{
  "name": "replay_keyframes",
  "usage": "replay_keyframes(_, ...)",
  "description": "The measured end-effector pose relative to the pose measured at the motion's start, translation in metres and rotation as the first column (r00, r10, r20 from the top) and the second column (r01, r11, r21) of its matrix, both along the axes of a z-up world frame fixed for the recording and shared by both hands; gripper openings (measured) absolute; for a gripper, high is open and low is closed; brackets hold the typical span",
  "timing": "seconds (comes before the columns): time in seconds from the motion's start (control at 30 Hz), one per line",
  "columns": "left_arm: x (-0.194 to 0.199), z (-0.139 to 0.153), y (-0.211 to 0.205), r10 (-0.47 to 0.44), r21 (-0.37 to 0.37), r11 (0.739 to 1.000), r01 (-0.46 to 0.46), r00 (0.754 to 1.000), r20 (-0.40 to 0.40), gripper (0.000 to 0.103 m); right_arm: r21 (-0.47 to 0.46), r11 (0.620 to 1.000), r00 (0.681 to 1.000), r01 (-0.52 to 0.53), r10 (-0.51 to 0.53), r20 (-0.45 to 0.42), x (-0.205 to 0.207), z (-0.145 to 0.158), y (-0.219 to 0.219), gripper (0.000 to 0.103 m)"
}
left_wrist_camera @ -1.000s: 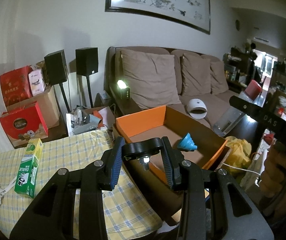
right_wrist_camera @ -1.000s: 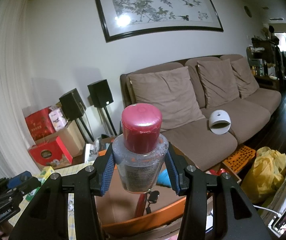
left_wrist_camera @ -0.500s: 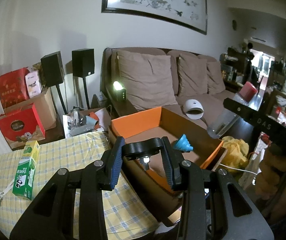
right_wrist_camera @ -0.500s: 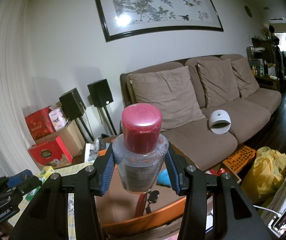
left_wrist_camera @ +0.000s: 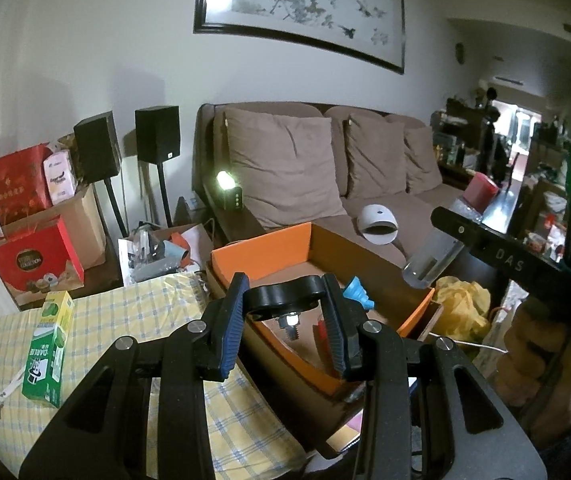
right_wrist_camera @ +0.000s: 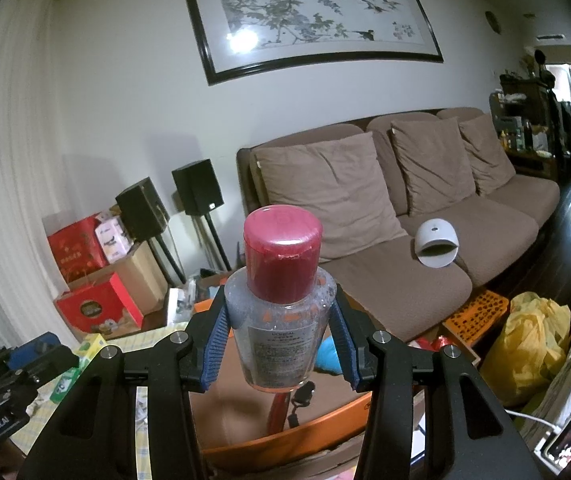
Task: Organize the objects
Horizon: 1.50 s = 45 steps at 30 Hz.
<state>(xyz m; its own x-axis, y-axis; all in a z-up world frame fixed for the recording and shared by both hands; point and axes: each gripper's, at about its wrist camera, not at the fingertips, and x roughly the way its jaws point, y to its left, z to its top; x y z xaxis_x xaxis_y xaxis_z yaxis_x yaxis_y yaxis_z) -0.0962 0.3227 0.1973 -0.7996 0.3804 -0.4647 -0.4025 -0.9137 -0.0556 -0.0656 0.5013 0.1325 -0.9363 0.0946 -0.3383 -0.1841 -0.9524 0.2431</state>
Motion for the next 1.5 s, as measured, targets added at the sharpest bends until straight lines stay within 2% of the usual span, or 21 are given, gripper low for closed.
replay_keyframes(1.5,-0.003,0.016,0.027,-0.038,-0.01,0.999,0.038,0.999,-0.033,0.034,0.0,1.0,1.0,-0.006,0.006,0.005,-0.001,0.001,-0.002,0.048)
